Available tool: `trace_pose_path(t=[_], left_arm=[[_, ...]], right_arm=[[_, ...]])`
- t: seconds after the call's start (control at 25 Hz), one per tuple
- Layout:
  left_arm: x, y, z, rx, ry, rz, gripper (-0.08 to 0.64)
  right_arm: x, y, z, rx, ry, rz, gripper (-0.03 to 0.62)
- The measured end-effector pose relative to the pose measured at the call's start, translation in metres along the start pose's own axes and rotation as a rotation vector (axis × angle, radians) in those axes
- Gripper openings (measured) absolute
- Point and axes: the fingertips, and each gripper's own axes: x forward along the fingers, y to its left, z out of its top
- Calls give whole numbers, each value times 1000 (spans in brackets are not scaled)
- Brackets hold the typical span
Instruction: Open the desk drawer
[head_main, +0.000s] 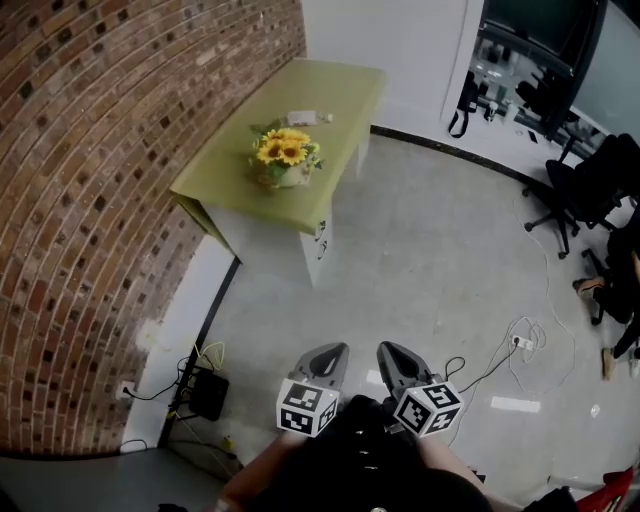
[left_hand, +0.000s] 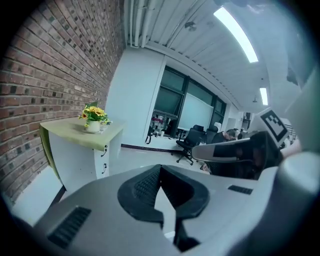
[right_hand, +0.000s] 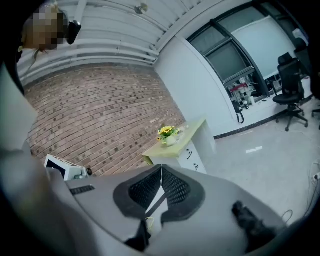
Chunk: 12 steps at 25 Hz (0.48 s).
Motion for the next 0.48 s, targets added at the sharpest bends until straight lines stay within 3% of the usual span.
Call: trace_pose_path(t=[0.48], left_arm=[[38, -32, 17, 32, -60, 33, 9]], right_arm=[[-26, -45, 20, 21, -39, 32, 12]])
